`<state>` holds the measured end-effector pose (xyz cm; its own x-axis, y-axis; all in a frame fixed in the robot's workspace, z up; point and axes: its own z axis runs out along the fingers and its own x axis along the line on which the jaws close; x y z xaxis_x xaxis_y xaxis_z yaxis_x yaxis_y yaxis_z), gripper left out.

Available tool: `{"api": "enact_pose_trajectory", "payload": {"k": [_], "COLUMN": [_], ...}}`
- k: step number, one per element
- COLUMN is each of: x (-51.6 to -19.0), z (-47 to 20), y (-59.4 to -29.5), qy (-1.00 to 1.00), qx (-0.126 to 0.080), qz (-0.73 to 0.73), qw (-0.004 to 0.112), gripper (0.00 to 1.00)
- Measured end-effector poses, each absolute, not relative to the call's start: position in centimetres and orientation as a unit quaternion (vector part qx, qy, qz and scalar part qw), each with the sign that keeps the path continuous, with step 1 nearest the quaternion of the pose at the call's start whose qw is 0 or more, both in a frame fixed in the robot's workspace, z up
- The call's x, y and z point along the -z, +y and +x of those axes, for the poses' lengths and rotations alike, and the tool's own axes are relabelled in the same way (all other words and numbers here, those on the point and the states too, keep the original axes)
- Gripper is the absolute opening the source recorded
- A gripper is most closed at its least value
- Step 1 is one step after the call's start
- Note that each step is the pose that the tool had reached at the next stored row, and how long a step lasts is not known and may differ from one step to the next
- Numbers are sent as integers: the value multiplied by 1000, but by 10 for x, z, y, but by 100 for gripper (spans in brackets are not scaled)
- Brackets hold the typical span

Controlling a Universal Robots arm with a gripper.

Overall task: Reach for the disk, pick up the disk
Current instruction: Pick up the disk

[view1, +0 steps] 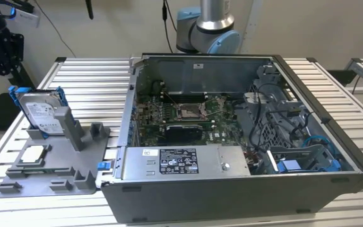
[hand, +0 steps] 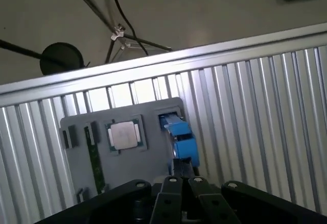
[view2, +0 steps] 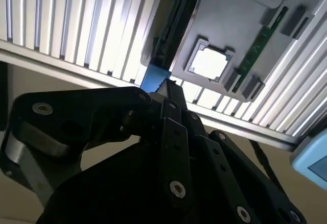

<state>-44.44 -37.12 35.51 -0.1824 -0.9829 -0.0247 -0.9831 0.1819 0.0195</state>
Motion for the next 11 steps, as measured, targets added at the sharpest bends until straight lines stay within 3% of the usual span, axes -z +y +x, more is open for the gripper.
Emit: {"api": "enact_pose_trajectory", "payload": {"k": [11], "x": [-354], "z": [-444], "y": [-371], "qy": [714], "qx": [-16], "qz": [-700], "qw": [3], "gripper": [0]}}
